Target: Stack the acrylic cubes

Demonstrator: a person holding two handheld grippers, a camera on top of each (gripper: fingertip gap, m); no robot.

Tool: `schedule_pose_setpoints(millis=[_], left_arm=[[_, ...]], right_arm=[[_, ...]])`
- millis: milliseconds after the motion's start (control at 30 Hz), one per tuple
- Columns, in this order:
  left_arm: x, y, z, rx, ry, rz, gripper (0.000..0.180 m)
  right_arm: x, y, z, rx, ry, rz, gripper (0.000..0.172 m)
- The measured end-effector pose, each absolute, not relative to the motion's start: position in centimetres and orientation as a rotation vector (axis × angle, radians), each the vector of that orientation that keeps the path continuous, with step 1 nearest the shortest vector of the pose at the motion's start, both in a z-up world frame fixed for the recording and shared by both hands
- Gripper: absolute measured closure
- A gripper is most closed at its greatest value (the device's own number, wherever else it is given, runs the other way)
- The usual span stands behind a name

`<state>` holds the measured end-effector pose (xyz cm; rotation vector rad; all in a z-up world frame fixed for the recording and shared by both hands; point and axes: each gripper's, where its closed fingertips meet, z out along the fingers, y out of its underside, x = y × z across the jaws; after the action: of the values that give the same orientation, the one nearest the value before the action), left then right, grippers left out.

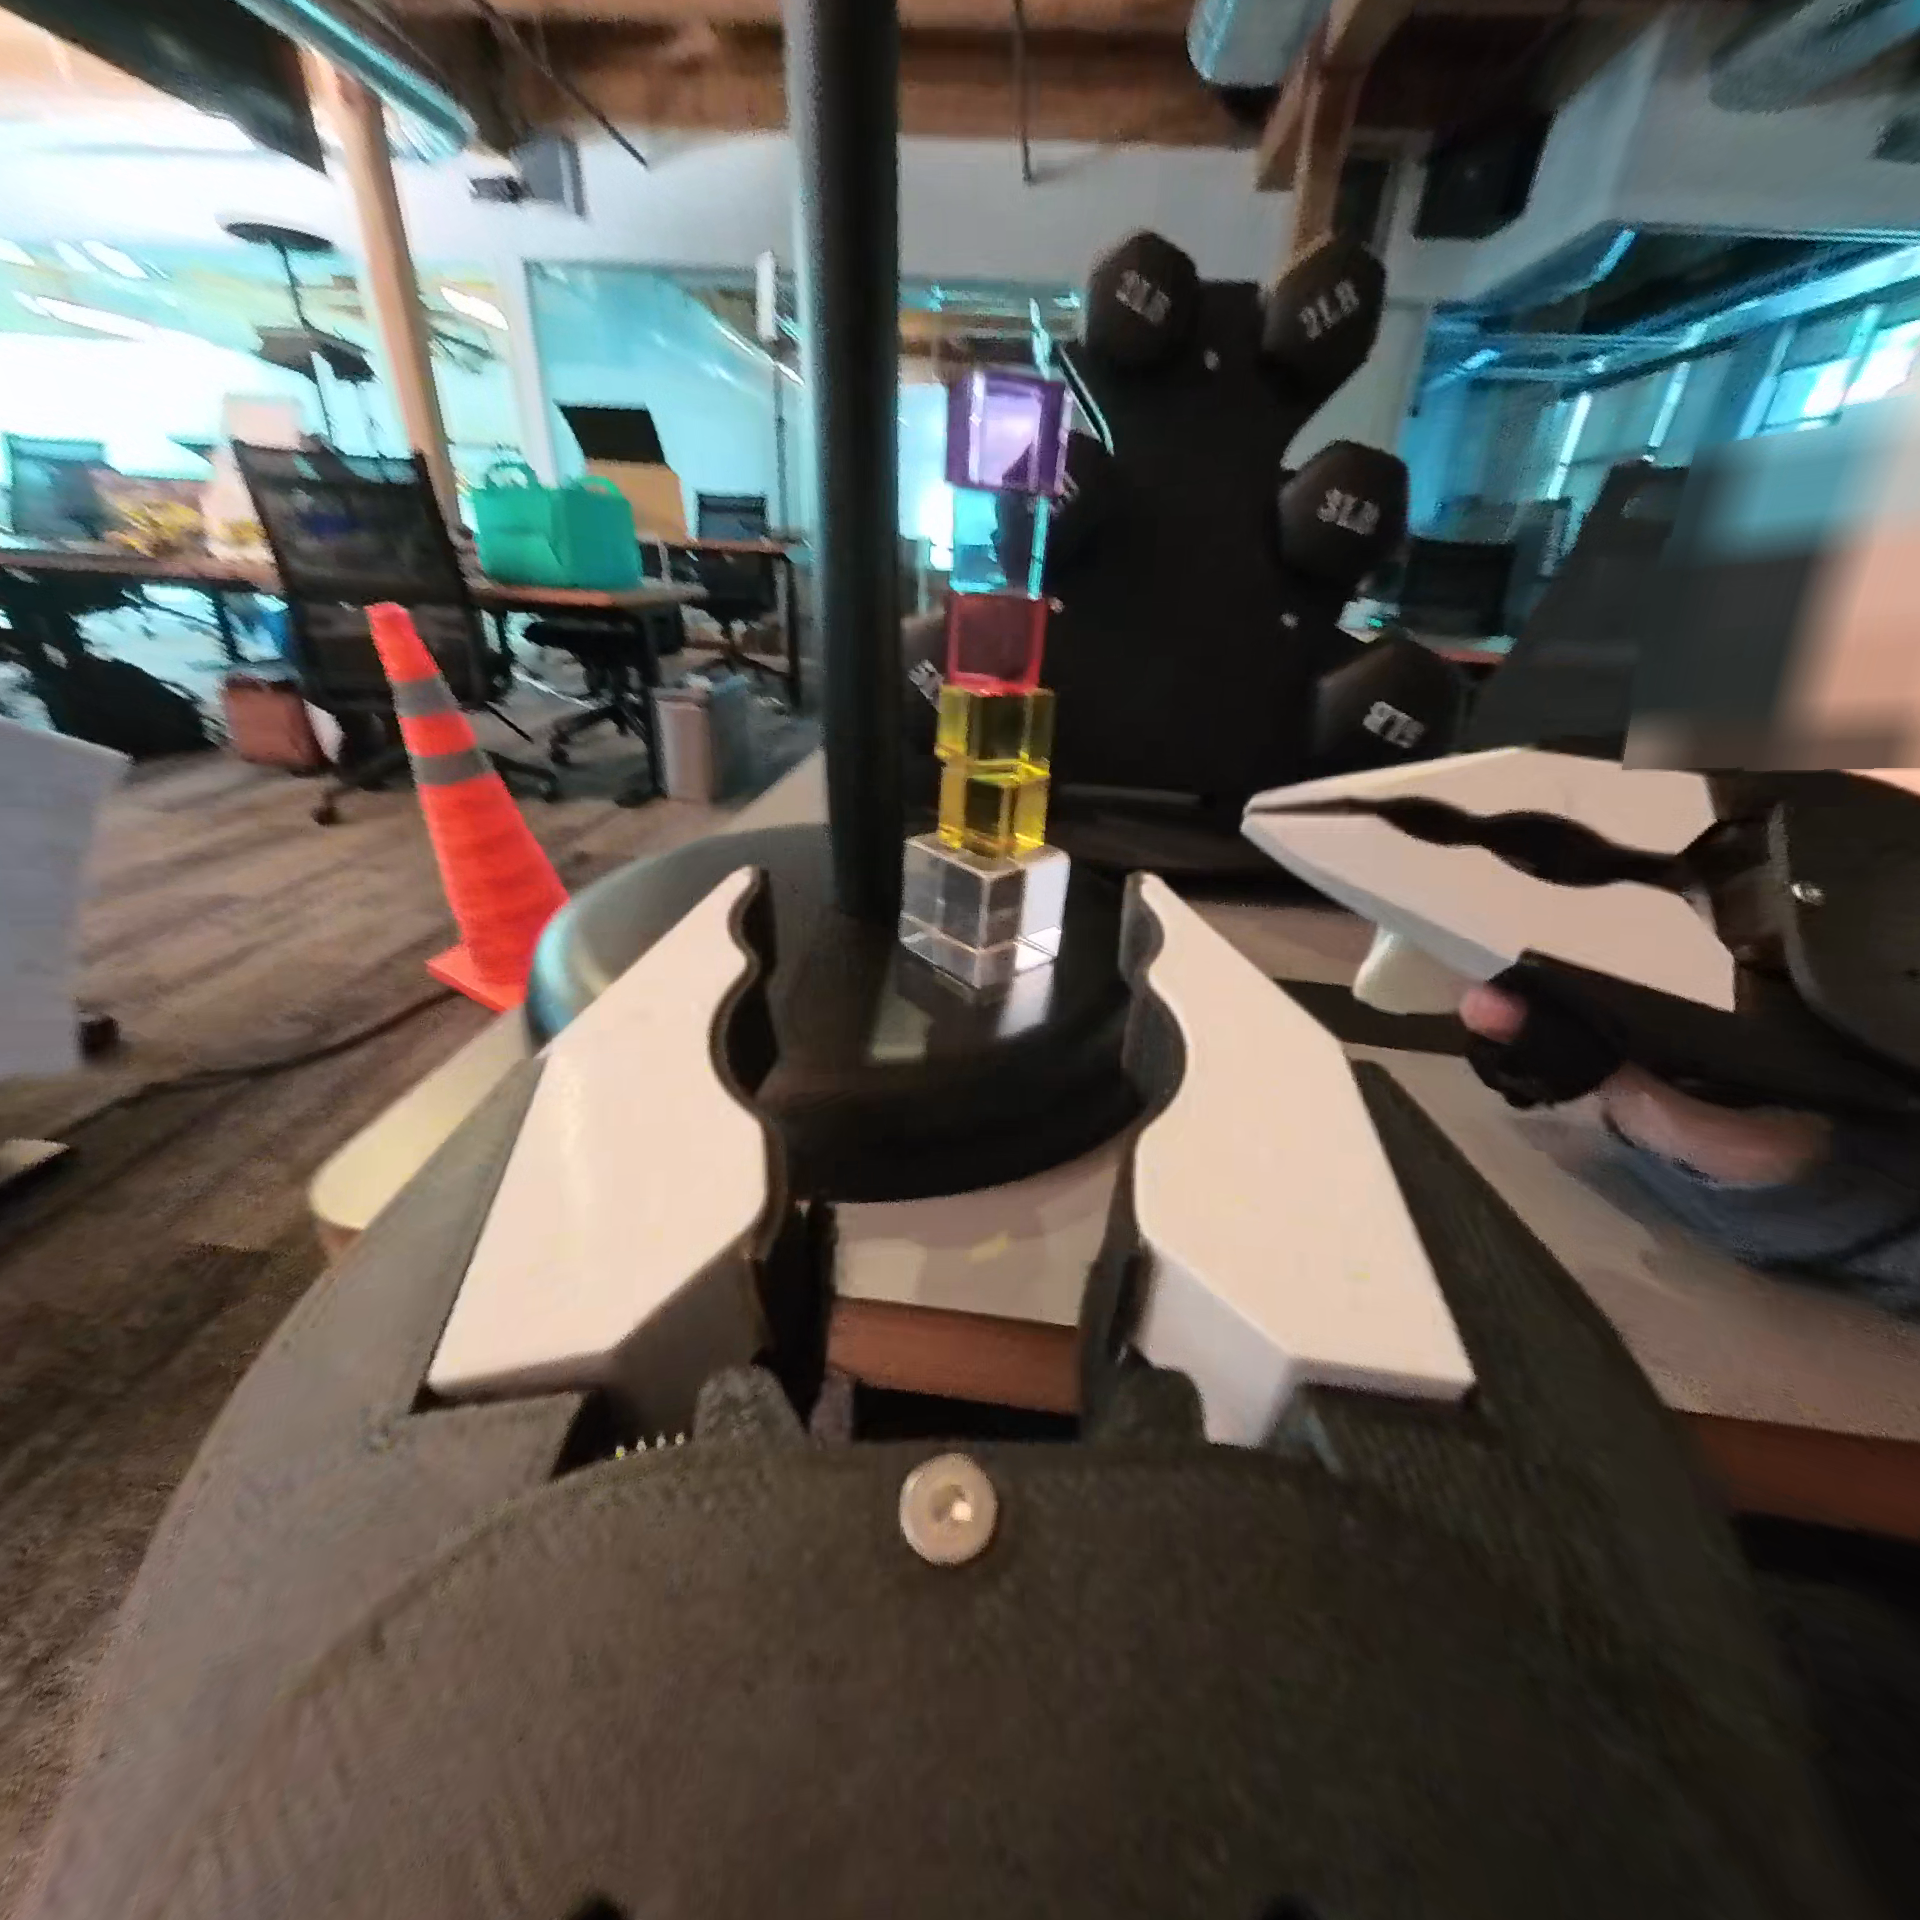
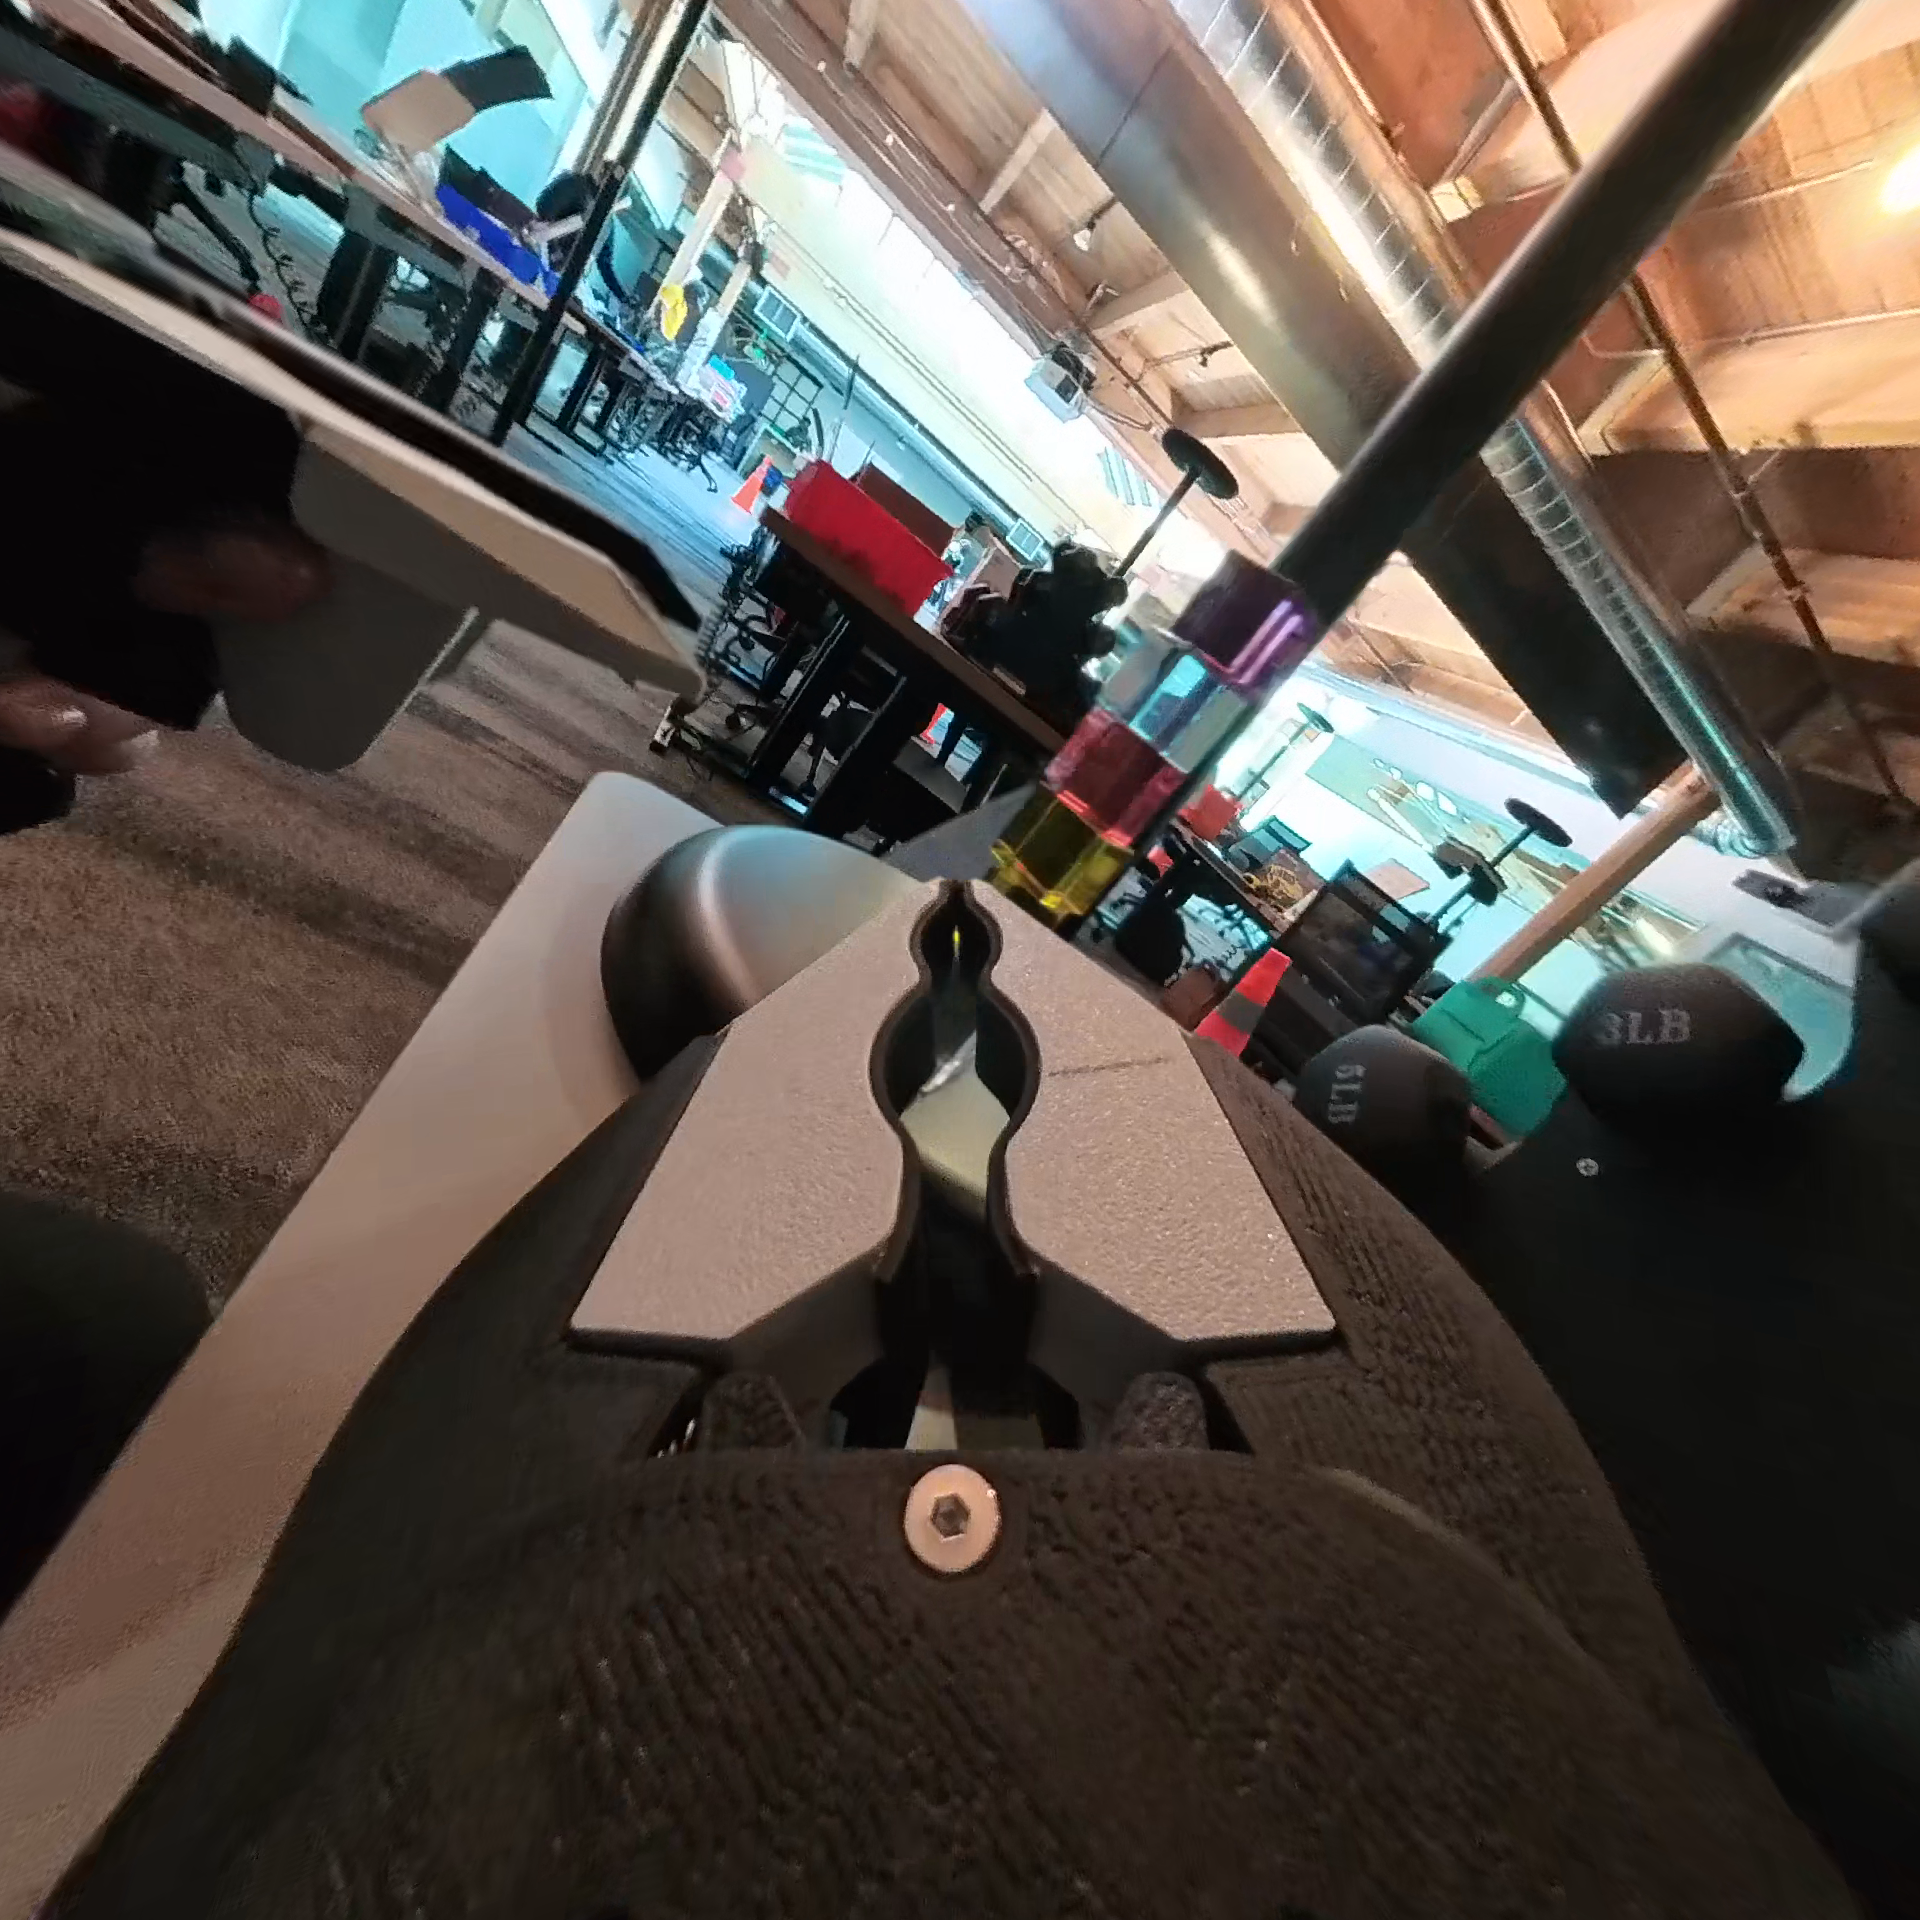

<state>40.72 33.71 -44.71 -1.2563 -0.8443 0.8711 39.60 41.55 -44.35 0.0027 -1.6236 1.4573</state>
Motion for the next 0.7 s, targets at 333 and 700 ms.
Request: schedule_pose_setpoints(millis=[333, 700], left_arm=[[41.2, 27.8, -42.5, -1.061, -0.934, 1.178, 0.081], [41.6, 26.8, -42.3, -1.017, -0.922, 1.201, 0.084]], right_arm=[[40.0, 34.6, -44.3, 0.111, -1.617, 1.456, 0.172], [36.4, 31.1, -46.0, 0.006, -1.732, 1.375, 0.172]])
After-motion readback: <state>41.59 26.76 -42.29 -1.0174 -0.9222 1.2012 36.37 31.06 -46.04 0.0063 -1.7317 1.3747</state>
